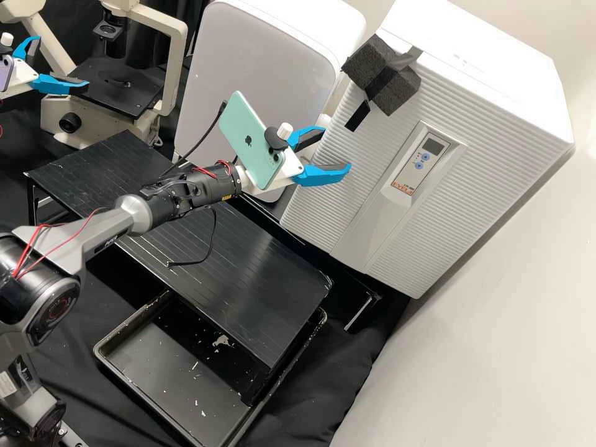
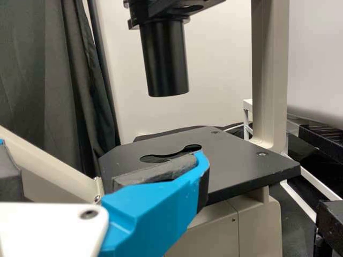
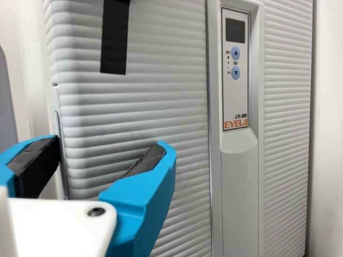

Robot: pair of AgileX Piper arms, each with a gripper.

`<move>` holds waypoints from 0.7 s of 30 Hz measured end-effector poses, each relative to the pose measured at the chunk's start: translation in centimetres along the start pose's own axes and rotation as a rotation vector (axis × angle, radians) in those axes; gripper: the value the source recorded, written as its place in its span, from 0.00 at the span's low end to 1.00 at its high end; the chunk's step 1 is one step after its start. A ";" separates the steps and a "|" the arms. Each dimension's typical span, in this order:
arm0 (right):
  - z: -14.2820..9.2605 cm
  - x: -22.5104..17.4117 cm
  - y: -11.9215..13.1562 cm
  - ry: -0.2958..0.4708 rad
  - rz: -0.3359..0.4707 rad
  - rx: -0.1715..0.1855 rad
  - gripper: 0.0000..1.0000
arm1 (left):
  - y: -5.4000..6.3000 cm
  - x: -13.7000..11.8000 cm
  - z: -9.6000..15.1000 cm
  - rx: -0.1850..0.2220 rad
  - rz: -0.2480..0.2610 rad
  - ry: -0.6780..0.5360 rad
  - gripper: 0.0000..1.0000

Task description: Open the incubator door

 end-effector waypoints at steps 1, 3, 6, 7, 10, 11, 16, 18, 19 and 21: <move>0.0 -0.1 0.1 0.000 0.002 0.003 0.00 | 0.0 0.0 0.0 0.000 0.000 0.000 1.00; 0.0 -0.3 0.2 -0.001 0.000 0.002 0.00 | 0.0 0.0 0.0 0.000 0.000 0.000 1.00; 0.1 -0.5 0.4 -0.003 0.001 0.006 0.00 | 0.0 0.0 0.0 0.000 0.000 0.000 1.00; 0.0 -0.7 0.5 -0.001 0.002 0.007 0.00 | 0.0 0.0 0.0 0.000 0.000 0.000 1.00; 0.2 -0.8 0.4 -0.005 -0.002 0.004 0.00 | 0.0 0.0 0.0 0.000 0.000 0.000 1.00; 0.1 -0.9 0.6 -0.002 0.001 0.006 0.00 | 0.0 0.0 0.0 0.000 0.000 0.000 1.00; 0.2 -1.2 0.6 -0.001 -0.006 0.002 0.00 | 0.0 0.0 0.0 0.000 0.000 0.000 1.00; 0.2 -1.3 0.7 0.001 -0.006 0.000 0.00 | 0.0 0.0 0.0 0.000 0.000 0.000 1.00; 0.2 -1.4 0.8 0.002 -0.005 0.001 0.00 | 0.0 0.0 0.0 0.000 0.000 0.000 1.00; 0.3 -1.6 0.8 -0.001 -0.007 -0.001 0.00 | 0.0 0.0 0.0 0.000 0.000 0.000 1.00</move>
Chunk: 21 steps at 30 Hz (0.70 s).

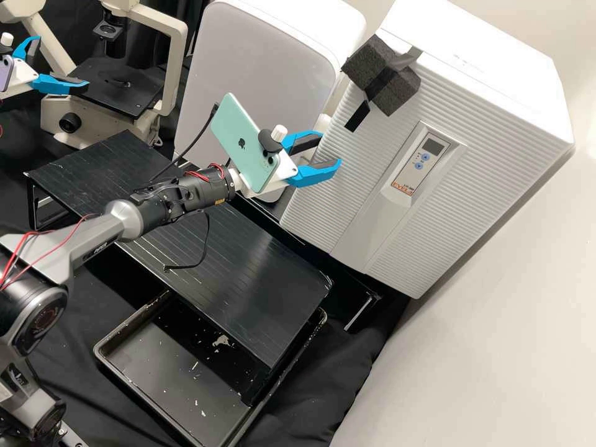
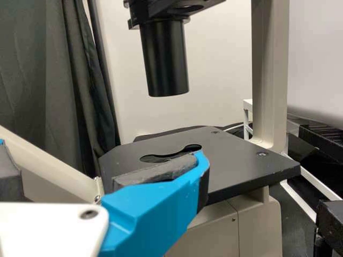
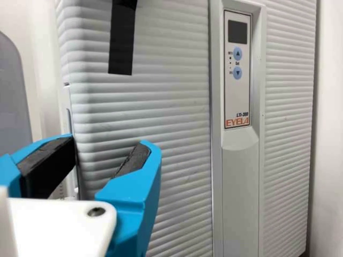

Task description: Open the incubator door

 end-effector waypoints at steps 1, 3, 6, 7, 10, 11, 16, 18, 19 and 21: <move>0.0 -0.1 0.1 0.001 -0.001 0.001 0.00 | 0.0 0.0 0.0 0.000 0.000 0.000 1.00; 0.1 -0.5 0.2 0.000 -0.010 0.000 0.00 | 0.0 0.0 0.0 0.000 0.000 0.000 1.00; 0.3 -1.0 0.6 -0.006 -0.021 0.003 0.00 | 0.0 0.0 0.0 0.000 0.000 0.000 1.00; 0.4 -1.1 0.8 -0.007 -0.025 0.003 0.00 | 0.0 0.0 0.0 0.000 0.000 0.000 1.00; 0.6 -1.4 1.1 -0.015 -0.039 0.006 0.00 | 0.0 0.0 0.0 0.000 0.000 0.000 1.00; 0.7 -1.5 1.1 -0.017 -0.043 0.005 0.00 | 0.0 0.0 0.0 0.000 0.000 0.000 1.00; 0.9 -1.7 1.2 -0.029 -0.045 0.017 0.00 | 0.0 0.0 0.0 0.000 0.000 0.000 1.00; 0.9 -1.6 1.2 -0.029 -0.045 0.016 0.00 | 0.0 0.0 0.0 0.000 0.000 0.000 1.00; 0.9 -1.6 1.2 -0.029 -0.045 0.016 0.00 | 0.0 0.0 0.0 0.000 0.000 0.000 1.00; 1.1 -1.7 1.2 -0.032 -0.045 0.014 0.00 | 0.0 0.0 0.0 0.000 0.000 0.000 1.00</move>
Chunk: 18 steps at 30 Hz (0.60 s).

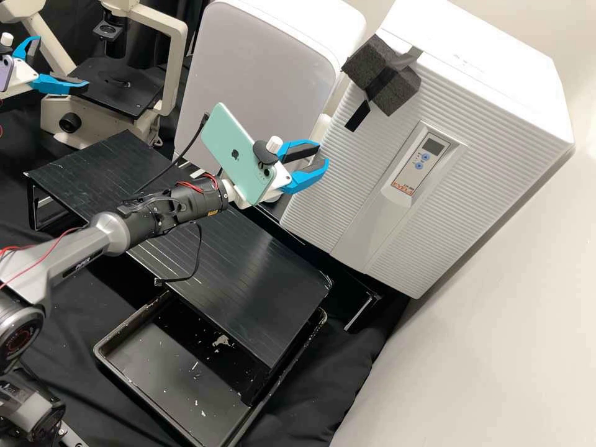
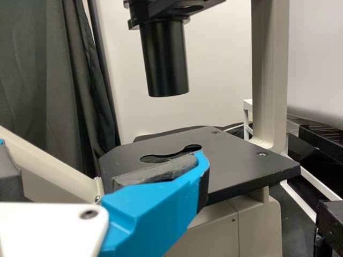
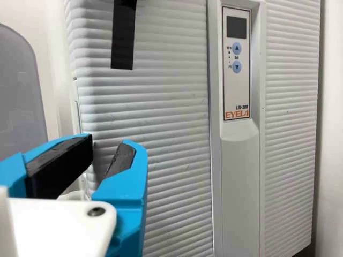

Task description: Open the incubator door

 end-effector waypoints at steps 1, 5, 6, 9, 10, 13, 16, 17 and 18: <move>0.2 -0.1 0.1 -0.006 0.010 -0.001 0.00 | 0.0 0.0 0.0 0.000 0.000 0.000 1.00; 2.0 -0.5 1.4 -0.073 0.104 0.046 0.00 | 0.0 0.0 0.0 0.000 0.000 0.000 1.00; 2.3 -0.8 1.9 -0.081 0.131 0.062 0.00 | 0.0 0.0 0.0 0.000 0.000 0.000 1.00; 2.6 -1.7 3.0 -0.080 0.186 0.107 0.00 | 0.0 0.0 0.0 0.000 0.000 0.000 1.00; 2.7 -1.9 3.1 -0.078 0.192 0.115 0.00 | 0.0 0.0 0.0 0.000 0.000 0.000 1.00; 2.5 -2.3 3.4 -0.062 0.206 0.130 1.00 | 0.0 0.0 0.0 0.000 0.000 0.000 1.00; 2.0 -2.4 3.3 -0.025 0.201 0.106 1.00 | 0.0 0.0 0.0 0.000 0.000 0.000 1.00; 1.6 -2.5 3.1 -0.004 0.194 0.093 1.00 | 0.0 0.0 0.0 0.000 0.000 0.000 1.00; 1.3 -2.6 2.8 0.013 0.183 0.080 1.00 | 0.0 0.0 0.0 0.000 0.000 0.000 1.00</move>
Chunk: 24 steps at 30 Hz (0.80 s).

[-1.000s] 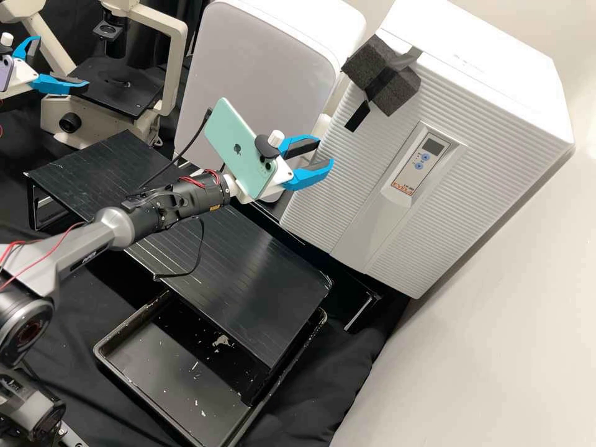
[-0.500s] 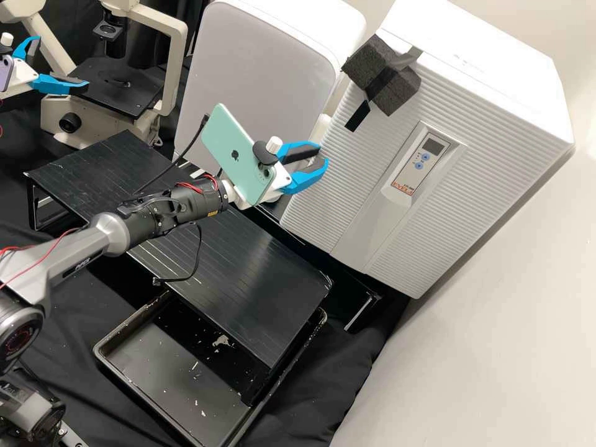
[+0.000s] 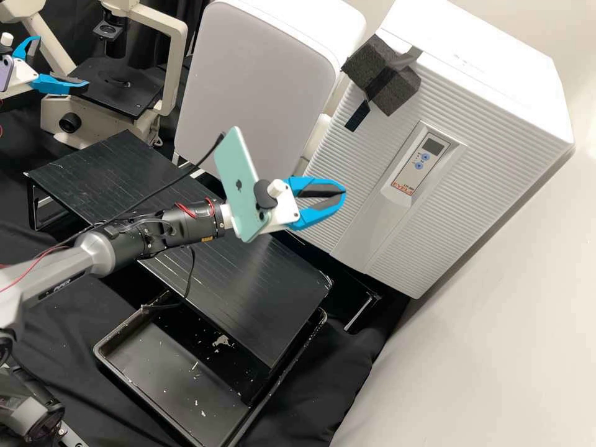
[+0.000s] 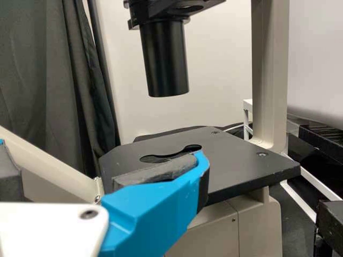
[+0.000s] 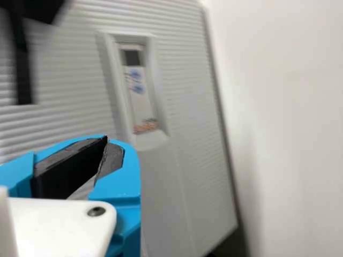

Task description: Open the incubator door

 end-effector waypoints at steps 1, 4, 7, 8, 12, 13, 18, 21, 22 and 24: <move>-0.6 -0.2 -0.5 0.024 -0.020 -0.006 1.00 | 0.0 0.0 0.0 0.000 0.000 0.000 1.00; -1.9 -0.4 -1.4 0.062 -0.052 -0.040 1.00 | 0.0 0.0 0.0 0.000 0.000 0.000 1.00; -3.1 -0.2 -2.6 0.096 -0.067 -0.083 1.00 | 0.0 0.0 0.0 0.000 0.000 0.000 1.00; -3.4 -0.1 -2.9 0.103 -0.064 -0.098 1.00 | 0.0 0.0 0.0 0.000 0.000 0.000 1.00; -4.1 0.8 -4.4 0.111 -0.066 -0.163 1.00 | 0.0 0.0 0.0 0.000 0.000 0.000 1.00; -4.1 1.1 -4.9 0.105 -0.070 -0.178 1.00 | 0.0 0.0 0.0 0.000 0.000 0.000 1.00; -3.8 2.5 -6.3 0.071 -0.074 -0.219 1.00 | 0.0 0.0 0.0 0.000 0.000 0.000 1.00; -3.4 3.6 -6.5 0.048 -0.057 -0.228 1.00 | 0.0 0.0 0.0 0.000 0.000 0.000 1.00; -3.4 3.7 -6.4 0.046 -0.053 -0.224 1.00 | 0.0 0.0 0.0 0.000 0.000 0.000 1.00; -3.3 4.1 -6.3 0.039 -0.047 -0.223 1.00 | 0.0 0.0 0.0 0.000 0.000 0.000 1.00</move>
